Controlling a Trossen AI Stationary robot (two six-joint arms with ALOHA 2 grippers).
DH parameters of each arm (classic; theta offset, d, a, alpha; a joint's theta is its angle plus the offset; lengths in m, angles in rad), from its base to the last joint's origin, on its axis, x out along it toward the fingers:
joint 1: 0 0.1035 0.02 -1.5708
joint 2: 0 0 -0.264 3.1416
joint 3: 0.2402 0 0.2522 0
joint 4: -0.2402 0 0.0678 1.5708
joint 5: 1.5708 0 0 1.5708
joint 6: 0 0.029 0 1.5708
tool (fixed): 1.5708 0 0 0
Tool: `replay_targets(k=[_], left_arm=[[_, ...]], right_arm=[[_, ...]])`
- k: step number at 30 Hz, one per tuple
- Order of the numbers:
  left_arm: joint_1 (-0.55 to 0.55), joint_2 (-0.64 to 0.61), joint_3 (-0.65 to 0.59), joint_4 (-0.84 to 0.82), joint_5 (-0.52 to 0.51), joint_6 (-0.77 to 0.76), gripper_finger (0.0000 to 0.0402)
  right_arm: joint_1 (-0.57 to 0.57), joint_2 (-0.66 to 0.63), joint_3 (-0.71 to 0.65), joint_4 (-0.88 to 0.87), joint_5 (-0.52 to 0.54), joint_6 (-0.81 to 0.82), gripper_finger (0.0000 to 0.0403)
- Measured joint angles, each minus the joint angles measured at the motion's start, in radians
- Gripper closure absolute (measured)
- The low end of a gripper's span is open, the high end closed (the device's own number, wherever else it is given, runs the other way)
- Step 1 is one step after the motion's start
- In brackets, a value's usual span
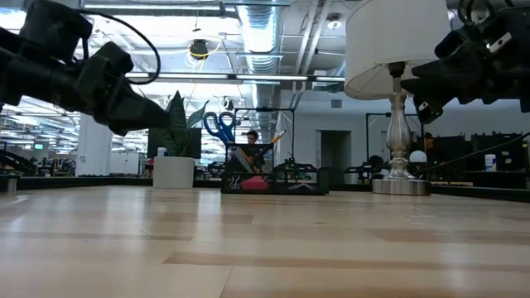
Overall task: Pick and place office supplies into organizer
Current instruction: Return to Home Position
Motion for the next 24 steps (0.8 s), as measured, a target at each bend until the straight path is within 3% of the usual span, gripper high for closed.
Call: replay_targets(k=[19,24], left_arm=[[-0.004,0.0,-0.001,-0.388,-0.004,-0.001,0.0218],[-0.015,-0.112,-0.001,-0.587,-0.004,-0.006,0.0218]], right_arm=[[0.0,0.0,-0.001,0.0,0.001,0.009,0.0285],[0.0,0.0,-0.001,-0.001,0.001,0.009,0.0285]])
